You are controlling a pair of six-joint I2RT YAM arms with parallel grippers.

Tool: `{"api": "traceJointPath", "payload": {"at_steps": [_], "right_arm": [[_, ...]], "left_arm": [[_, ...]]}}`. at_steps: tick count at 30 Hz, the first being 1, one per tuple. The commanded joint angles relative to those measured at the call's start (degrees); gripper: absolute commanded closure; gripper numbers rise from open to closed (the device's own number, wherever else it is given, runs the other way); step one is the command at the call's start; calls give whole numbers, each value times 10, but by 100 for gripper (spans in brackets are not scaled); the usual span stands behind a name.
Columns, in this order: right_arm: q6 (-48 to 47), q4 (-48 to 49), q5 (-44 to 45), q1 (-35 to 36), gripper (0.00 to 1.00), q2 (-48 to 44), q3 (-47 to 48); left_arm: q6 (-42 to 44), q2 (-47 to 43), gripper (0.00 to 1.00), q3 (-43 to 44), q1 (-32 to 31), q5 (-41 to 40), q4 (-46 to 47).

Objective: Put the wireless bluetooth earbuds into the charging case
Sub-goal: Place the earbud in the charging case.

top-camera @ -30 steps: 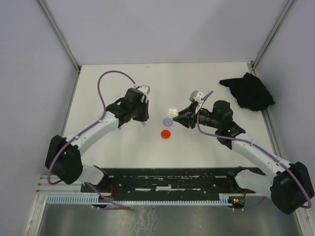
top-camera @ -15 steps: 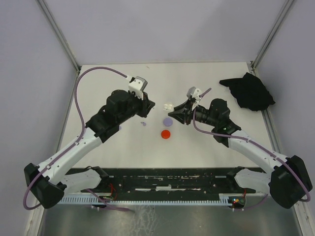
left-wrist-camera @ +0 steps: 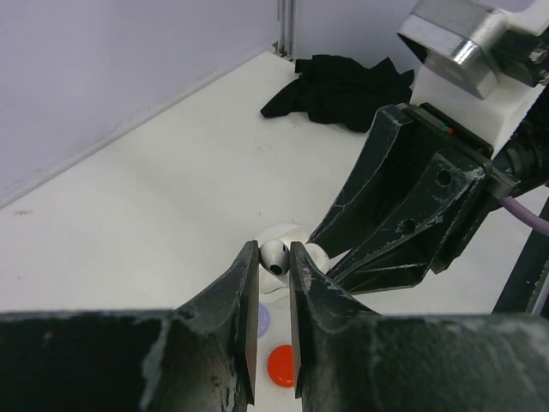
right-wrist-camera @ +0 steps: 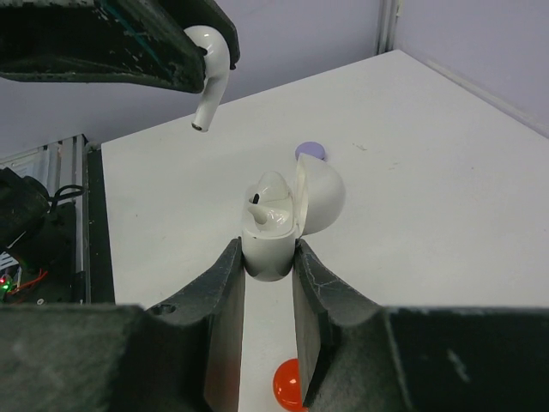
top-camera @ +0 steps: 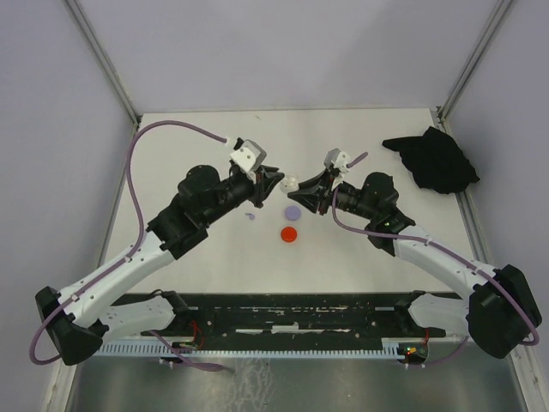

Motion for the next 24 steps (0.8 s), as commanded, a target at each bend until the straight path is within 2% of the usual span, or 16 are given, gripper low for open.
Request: {"api": "traceJointPath", "payload": {"at_steps": [1, 10, 24], "right_arm": [[16, 50, 7, 5, 98, -3, 28], [24, 57, 7, 8, 98, -10, 25], [21, 47, 9, 9, 98, -22, 22]], "left_arm": [[65, 0, 80, -9, -22, 5, 68], [116, 6, 80, -43, -53, -31, 114], [146, 18, 80, -56, -60, -54, 131]]}}
